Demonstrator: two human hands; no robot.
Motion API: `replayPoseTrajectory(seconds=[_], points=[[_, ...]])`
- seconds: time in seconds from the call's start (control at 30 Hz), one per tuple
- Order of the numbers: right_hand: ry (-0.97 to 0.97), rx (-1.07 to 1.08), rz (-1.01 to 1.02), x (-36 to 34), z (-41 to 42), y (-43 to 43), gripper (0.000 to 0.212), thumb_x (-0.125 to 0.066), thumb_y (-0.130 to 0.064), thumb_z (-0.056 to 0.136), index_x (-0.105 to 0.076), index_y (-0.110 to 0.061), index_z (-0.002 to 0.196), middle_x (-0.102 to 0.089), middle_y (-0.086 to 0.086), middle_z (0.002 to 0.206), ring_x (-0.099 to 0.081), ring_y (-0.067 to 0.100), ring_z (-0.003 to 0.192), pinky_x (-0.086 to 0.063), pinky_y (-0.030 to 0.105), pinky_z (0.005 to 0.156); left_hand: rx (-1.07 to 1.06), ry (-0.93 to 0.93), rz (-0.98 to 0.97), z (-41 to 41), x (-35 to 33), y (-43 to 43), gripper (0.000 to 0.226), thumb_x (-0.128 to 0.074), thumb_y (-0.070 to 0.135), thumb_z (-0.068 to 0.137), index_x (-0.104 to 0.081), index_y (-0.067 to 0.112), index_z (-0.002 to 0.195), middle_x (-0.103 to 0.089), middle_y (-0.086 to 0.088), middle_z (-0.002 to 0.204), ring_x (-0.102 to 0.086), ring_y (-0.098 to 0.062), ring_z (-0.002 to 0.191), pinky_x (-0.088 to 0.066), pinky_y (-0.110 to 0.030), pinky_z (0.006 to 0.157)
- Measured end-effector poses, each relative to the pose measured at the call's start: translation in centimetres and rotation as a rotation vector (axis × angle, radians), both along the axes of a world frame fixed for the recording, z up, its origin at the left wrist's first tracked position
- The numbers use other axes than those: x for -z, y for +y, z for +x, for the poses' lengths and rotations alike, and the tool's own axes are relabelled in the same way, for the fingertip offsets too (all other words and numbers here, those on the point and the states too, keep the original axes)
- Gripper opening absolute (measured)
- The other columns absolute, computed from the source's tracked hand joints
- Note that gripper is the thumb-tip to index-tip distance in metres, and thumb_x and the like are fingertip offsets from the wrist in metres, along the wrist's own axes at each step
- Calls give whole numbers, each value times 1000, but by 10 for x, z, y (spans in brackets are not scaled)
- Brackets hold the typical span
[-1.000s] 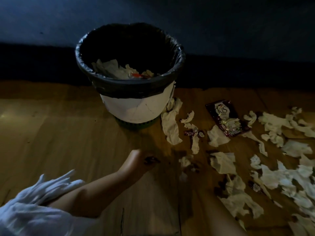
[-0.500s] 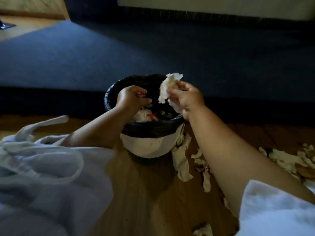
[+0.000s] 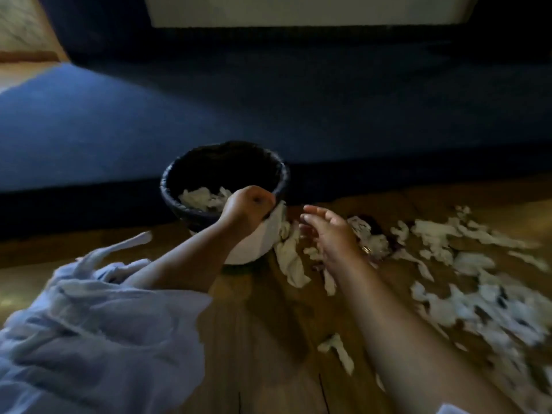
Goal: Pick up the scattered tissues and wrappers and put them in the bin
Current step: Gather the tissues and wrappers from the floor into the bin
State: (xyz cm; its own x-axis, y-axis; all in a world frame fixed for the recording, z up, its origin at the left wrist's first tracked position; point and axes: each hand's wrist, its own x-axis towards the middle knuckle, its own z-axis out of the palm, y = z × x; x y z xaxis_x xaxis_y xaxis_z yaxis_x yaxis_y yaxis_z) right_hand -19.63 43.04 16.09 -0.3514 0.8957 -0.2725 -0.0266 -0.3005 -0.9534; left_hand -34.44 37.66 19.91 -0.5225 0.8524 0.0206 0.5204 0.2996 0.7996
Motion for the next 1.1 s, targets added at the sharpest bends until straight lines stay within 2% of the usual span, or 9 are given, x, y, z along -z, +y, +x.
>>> replayPoseTrajectory(seconds=[0.13,0.23,0.4,0.5,0.63,0.77,0.93,1.03,1.1], points=[[-22,142,-52,40,91,-36,14,-51,-14,93,-62,-15,102,-65,2,85,-61,14,73,-48,25,65,262,-28,-55,93,20,-13,12,-56,19,90,-67,20,96,-61,5,103,-57,-6,85,-46,-17,73],[-108,288,-137,81,155,-59,15,-48,-16,94,-63,-16,97,-64,4,88,-59,16,75,-45,27,64,348,-72,-167,159,56,-24,17,-53,23,93,-65,19,104,-60,4,103,-55,-3,76,-44,-12,62],[-227,510,-271,143,257,-93,16,-54,-15,91,-62,-11,105,-63,8,96,-61,21,80,-50,33,67,471,-164,-308,234,131,-48,11,-55,20,91,-63,20,99,-64,1,108,-59,-11,91,-46,-21,72],[-408,630,-221,178,311,-116,13,-54,-18,91,-65,-20,98,-64,7,105,-62,23,92,-53,40,81,521,-149,-358,264,176,-60,7,-55,22,92,-60,23,97,-63,0,108,-59,-14,97,-44,-23,74],[-750,742,2,212,373,-151,14,-56,-12,88,-64,-19,97,-58,8,113,-54,23,104,-47,33,87,468,-287,-423,307,221,-84,35,-53,19,92,-49,12,126,-52,-2,128,-51,-24,118,-42,-27,92],[-1049,719,44,238,432,-174,18,-65,-16,82,-62,-20,100,-47,14,123,-48,35,113,-45,45,95,706,-102,-445,358,248,-96,63,-62,34,85,-32,25,139,-31,-4,146,-35,-25,132,-34,-31,100],[-1251,710,-96,251,485,-223,47,-62,-36,82,-53,-20,125,-47,12,134,-37,32,127,-34,40,99,1288,437,-404,408,296,-112,102,-59,64,74,20,50,138,22,8,155,20,-27,143,-6,-51,116],[-1169,549,-288,255,500,-252,86,-65,-63,69,-33,-26,139,-28,8,149,-23,31,138,-29,47,107,1422,587,-399,419,308,-120,89,-53,57,83,12,46,143,25,7,154,24,-27,141,0,-51,116],[-1036,359,-350,257,497,-269,103,-72,-65,61,-21,-30,144,-13,2,154,-14,29,141,-27,47,112,1453,628,-462,422,312,-121,69,-48,45,92,-9,37,147,6,4,158,6,-24,146,-7,-43,117]])
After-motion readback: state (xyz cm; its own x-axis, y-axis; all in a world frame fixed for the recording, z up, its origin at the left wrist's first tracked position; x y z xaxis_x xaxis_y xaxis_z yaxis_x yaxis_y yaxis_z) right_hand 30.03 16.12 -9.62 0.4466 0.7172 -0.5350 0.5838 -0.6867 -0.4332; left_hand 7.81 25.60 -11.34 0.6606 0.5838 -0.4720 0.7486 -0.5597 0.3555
